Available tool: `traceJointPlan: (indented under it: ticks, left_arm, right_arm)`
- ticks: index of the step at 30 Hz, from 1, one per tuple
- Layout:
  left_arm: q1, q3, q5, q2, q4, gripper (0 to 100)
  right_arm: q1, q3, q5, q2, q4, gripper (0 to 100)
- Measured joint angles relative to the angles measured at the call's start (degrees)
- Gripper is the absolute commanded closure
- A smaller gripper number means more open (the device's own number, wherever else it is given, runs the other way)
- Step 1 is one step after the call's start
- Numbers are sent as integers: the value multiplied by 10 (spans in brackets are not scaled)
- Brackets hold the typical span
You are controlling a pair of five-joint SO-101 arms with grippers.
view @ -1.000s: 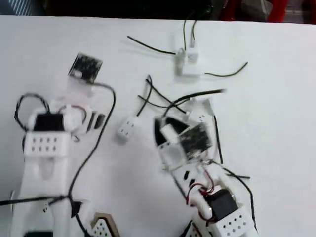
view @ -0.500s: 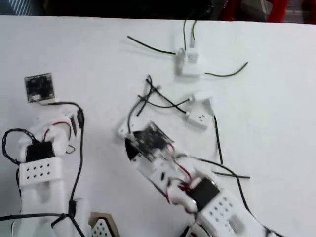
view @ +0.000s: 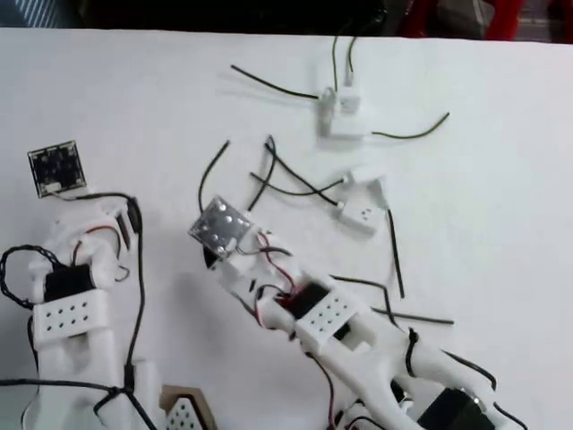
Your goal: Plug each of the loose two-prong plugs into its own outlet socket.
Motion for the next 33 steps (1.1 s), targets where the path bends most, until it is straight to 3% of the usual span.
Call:
traceJointPlan:
  ticks: [4,13,22,28,33]
  left_arm:
    - [12,0,0,0,-11,758]
    - [137,4,0,0,-18,715]
    - [234,3,-31,-100,92,703]
    - [241,41,-31,-209,101,705]
    - [182,47,-23,-232,101,705]
  right_arm:
    - [0,30,-1,-17,-29,981]
    - [-35,70,-21,-136,5,981]
    - [-33,71,-22,-140,12,981]
    - [-12,71,-21,-140,12,982]
    - [17,49,-21,-113,73,982]
